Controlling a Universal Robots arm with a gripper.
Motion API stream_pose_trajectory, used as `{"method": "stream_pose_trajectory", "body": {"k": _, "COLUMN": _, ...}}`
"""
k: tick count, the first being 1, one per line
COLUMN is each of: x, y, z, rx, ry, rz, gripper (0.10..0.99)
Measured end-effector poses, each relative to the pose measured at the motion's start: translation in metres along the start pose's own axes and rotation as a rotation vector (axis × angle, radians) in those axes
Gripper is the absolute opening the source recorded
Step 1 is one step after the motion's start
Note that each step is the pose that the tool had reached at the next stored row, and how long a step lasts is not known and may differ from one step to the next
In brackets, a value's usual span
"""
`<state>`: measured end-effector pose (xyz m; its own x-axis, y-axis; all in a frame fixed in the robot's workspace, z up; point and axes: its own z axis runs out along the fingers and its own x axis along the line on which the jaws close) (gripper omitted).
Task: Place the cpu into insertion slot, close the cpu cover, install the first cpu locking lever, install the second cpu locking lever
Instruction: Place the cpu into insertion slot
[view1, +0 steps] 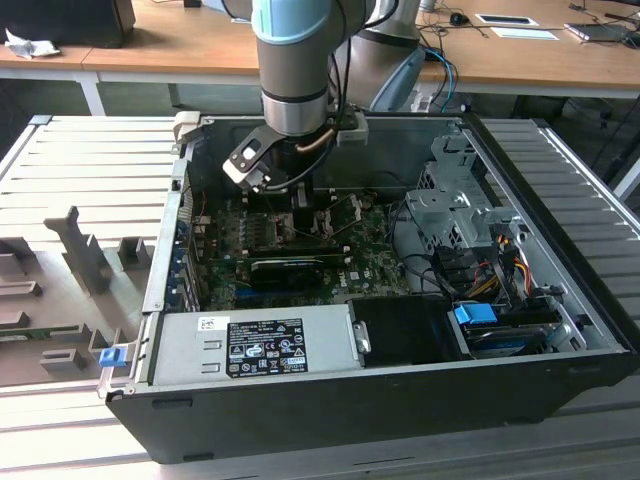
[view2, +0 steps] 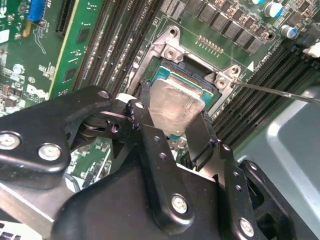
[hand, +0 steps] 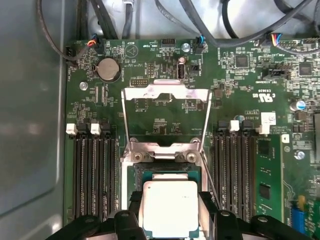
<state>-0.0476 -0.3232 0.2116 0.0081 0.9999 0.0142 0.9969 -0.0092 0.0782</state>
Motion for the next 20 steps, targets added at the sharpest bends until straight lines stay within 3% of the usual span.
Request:
{"method": "stream_pose_trajectory", "body": {"k": 13, "x": 0.0056, "y": 0.0001, "z": 0.0109, "rx": 0.001, "ry": -0.0023, "rz": -0.002, "gripper": 0.525}}
{"method": "stream_pose_trajectory", "body": {"k": 20, "x": 0.0059, "y": 0.0002, "z": 0.011, "rx": 0.0, "ry": -0.0012, "rz": -0.002, "gripper": 0.525}}
